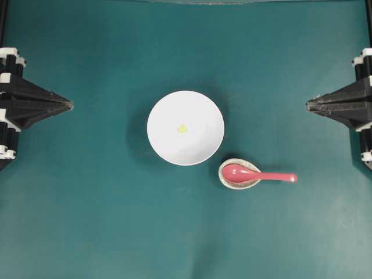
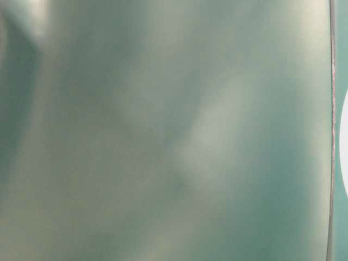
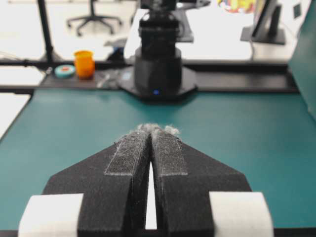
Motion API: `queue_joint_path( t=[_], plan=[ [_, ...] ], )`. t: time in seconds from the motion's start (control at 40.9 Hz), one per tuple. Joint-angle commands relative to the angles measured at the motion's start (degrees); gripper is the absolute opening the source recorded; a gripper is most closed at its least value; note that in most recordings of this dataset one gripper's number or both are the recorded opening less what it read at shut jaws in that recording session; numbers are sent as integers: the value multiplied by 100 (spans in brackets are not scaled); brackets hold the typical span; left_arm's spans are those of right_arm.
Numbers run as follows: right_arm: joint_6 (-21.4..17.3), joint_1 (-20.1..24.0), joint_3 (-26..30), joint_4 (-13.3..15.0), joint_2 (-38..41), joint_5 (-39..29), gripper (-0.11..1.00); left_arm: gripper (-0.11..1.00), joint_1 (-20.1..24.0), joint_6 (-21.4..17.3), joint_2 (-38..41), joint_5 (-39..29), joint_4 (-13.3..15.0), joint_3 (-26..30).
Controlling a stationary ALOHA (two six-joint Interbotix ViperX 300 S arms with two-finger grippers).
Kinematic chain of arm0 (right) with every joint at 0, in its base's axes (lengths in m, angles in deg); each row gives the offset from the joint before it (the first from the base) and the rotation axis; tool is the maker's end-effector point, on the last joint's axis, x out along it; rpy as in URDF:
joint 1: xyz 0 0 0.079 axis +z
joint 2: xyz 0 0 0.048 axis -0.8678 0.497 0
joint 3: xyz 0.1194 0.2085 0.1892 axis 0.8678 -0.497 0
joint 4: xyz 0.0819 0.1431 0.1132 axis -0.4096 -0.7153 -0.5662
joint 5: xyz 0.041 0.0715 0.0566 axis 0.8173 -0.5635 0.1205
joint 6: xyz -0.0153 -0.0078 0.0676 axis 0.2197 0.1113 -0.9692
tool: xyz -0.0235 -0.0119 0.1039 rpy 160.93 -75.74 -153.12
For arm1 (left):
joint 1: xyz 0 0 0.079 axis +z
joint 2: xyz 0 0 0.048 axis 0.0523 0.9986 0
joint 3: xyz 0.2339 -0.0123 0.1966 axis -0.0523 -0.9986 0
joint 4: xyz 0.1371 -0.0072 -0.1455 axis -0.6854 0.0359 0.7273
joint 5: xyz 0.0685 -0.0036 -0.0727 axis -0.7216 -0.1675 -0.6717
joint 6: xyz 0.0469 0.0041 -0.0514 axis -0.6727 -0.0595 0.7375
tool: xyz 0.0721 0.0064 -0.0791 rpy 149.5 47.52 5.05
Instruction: Scoop the yellow hexagonal prism block from the bowl with a spoon using the right arm.
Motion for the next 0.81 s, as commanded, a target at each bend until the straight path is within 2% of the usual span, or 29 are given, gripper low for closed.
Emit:
queue_joint_path(
  t=[0.0, 0.073, 0.514, 0.612, 0.783],
  plan=[
    [53, -18, 97, 9, 79, 0, -2, -1, 0, 0, 35, -88, -35, 149],
    [62, -26, 141, 18, 114, -167, -1, -1, 0, 0, 35, -123, -35, 158],
    [53, -26, 176, 9, 97, -149, 1, -1, 0, 9, 35, -158, -35, 158],
    [44, -26, 193, 9, 97, -141, 10, -1, 0, 9, 35, -176, -35, 158],
    [26, -26, 202, 9, 114, -141, 39, -1, 0, 9, 35, -193, -35, 158]
  ],
)
